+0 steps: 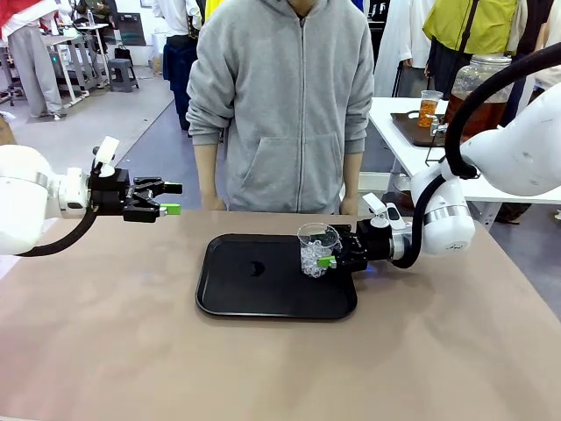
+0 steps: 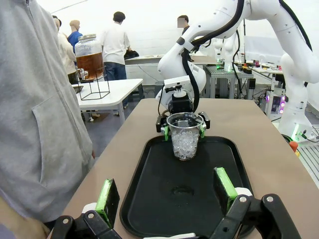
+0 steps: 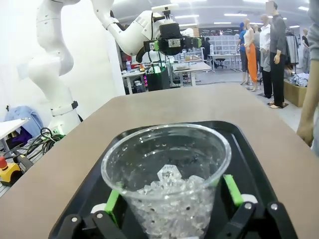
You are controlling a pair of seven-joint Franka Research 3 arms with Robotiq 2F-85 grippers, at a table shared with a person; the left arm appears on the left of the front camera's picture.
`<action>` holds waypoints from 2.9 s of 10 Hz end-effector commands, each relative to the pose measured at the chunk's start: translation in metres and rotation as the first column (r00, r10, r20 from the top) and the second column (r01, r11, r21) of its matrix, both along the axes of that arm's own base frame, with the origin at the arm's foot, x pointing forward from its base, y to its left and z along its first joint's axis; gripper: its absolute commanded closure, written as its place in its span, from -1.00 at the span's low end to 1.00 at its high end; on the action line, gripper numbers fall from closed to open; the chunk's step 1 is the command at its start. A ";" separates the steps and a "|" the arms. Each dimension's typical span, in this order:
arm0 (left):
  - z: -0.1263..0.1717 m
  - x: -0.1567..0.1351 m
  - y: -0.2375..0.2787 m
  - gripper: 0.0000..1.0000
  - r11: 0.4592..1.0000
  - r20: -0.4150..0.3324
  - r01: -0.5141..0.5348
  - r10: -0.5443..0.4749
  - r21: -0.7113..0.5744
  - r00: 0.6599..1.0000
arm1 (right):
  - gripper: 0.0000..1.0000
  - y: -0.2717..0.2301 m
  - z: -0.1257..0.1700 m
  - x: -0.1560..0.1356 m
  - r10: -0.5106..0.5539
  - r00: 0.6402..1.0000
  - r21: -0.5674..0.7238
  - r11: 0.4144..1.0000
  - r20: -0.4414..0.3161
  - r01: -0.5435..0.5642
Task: Pour the drink into the iced cup.
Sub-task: Pick up the iced cup indicated by the human and present it to them, then open the gripper to release the iced cup you were holding.
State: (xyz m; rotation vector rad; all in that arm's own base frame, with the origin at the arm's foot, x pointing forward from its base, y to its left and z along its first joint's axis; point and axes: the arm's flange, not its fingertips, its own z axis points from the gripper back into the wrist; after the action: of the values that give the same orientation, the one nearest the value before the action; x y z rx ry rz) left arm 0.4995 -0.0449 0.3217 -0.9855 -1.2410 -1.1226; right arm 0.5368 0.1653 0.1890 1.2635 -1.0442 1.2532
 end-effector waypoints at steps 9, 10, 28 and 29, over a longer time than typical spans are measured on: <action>0.002 0.000 0.000 -1.00 1.000 -0.002 0.003 -0.003 -0.003 1.000 | -0.42 0.011 -0.002 0.008 0.079 0.995 0.004 0.997 -0.057 -0.079; 0.002 0.000 0.000 -1.00 1.000 -0.002 0.003 -0.003 -0.003 1.000 | -0.42 0.011 -0.002 0.008 0.081 0.995 0.011 0.997 -0.058 -0.081; 0.002 0.000 0.000 -1.00 1.000 -0.002 0.003 -0.003 -0.003 1.000 | -0.42 0.004 0.171 0.025 0.089 0.996 -0.030 0.996 -0.011 -0.089; 0.002 0.000 0.000 -1.00 1.000 -0.002 0.003 -0.003 -0.003 1.000 | -0.42 0.004 0.171 0.025 0.089 0.996 -0.030 0.996 -0.011 -0.089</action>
State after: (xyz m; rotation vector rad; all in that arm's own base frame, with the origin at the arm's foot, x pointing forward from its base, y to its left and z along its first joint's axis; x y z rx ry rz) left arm 0.4996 -0.0450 0.3215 -0.9858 -1.2407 -1.1224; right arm 0.5643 0.1670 0.3552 1.2858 -0.9465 1.3432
